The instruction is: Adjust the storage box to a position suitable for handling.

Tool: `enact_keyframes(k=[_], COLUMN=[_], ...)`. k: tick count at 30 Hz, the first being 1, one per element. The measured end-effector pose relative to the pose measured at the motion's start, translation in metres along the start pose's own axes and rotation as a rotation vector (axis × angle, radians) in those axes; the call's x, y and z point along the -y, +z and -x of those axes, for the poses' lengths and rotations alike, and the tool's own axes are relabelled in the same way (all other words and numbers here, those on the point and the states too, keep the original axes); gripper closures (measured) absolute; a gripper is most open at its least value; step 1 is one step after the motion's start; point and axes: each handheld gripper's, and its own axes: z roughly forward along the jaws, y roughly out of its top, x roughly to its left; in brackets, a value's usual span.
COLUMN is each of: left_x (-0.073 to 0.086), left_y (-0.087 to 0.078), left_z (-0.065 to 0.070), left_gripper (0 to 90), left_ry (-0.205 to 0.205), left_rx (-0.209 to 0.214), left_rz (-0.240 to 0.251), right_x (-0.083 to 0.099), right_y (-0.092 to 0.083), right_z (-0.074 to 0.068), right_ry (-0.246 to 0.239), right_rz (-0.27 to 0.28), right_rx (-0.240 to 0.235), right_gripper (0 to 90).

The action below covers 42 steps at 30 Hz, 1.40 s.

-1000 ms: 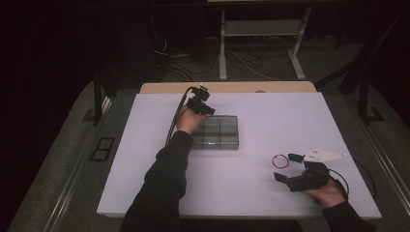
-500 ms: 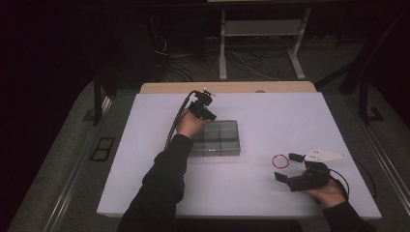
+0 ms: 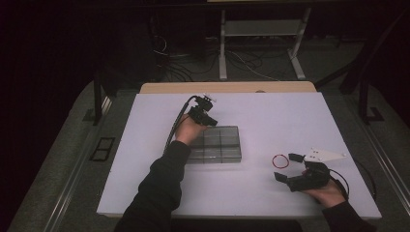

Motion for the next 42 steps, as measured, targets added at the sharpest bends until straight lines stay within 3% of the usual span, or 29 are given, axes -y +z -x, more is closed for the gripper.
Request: enact_keyframes(k=[9,13,20,29,34,36,38,42], left_x=[0.009,0.013,0.020,0.030,0.033,0.036,0.040,0.051], left_y=[-0.004,-0.005,-0.007,-0.012,-0.014,-0.017,-0.024,-0.040], left_z=[0.010,0.014,0.024,0.035,0.035,0.031,0.031,0.028], left_gripper=[90.0,90.0,90.0,90.0,89.9,89.9,89.9,89.9], left_ry=[0.008,0.034,0.044,0.075,0.077,0.081,0.052,0.035], left_rx=[0.023,0.037,0.057,0.074,0.053,0.045,0.044,0.036], left_rz=[0.005,-0.006,0.006,-0.015,-0.023,0.007,0.051,0.139], right_x=[0.000,0.000,0.000,0.000,0.000,0.000,0.000,0.000], right_y=[0.000,0.000,0.001,0.001,0.001,0.001,0.001,0.002], right_z=[0.000,-0.001,-0.001,-0.002,-0.002,-0.002,-0.002,-0.001], right_ry=[-0.003,-0.003,-0.004,-0.002,0.000,-0.002,-0.006,-0.004], right_rz=[-0.004,-0.002,-0.003,-0.001,0.000,-0.001,-0.004,-0.005], right_rx=[0.000,0.000,0.001,0.000,-0.003,-0.004,-0.005,-0.006], right_gripper=[3.1,3.1,3.1,3.1,3.1,3.1,3.1,3.1])
